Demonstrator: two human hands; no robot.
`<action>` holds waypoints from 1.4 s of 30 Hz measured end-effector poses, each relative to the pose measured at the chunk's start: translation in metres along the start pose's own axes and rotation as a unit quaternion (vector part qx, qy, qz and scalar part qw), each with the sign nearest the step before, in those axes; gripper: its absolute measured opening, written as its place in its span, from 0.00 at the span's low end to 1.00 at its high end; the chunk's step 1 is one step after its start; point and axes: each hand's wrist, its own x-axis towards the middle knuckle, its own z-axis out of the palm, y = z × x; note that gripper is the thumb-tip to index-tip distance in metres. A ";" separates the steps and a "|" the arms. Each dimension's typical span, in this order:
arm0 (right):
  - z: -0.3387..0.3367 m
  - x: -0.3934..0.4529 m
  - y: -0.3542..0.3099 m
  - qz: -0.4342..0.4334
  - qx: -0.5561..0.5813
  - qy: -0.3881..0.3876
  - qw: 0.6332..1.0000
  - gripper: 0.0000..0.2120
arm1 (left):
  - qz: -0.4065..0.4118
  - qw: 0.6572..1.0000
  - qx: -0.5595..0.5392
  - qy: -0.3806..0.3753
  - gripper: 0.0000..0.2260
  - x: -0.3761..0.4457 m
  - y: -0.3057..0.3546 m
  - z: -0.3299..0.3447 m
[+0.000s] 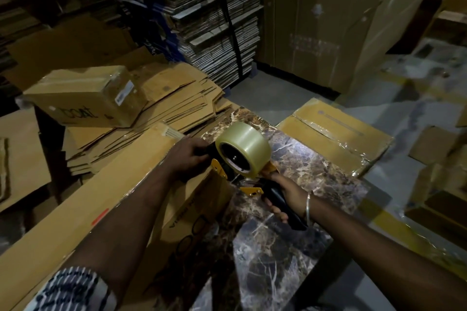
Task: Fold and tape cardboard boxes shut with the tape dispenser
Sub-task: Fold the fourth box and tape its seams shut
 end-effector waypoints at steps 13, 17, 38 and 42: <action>-0.011 0.004 0.053 -0.056 0.079 0.029 0.995 0.30 | 0.008 0.996 0.083 -0.022 0.17 0.001 0.013 0.018; -0.012 0.006 0.057 -0.074 0.105 0.033 0.991 0.25 | 0.023 0.987 0.142 -0.070 0.24 0.003 0.017 0.017; -0.006 0.024 0.059 -0.061 0.090 0.049 0.993 0.33 | 0.002 0.978 0.179 -0.104 0.15 0.012 0.013 0.021; -0.007 0.025 0.058 -0.046 0.094 0.059 0.993 0.32 | -0.003 0.983 0.151 -0.104 0.12 0.010 0.018 0.017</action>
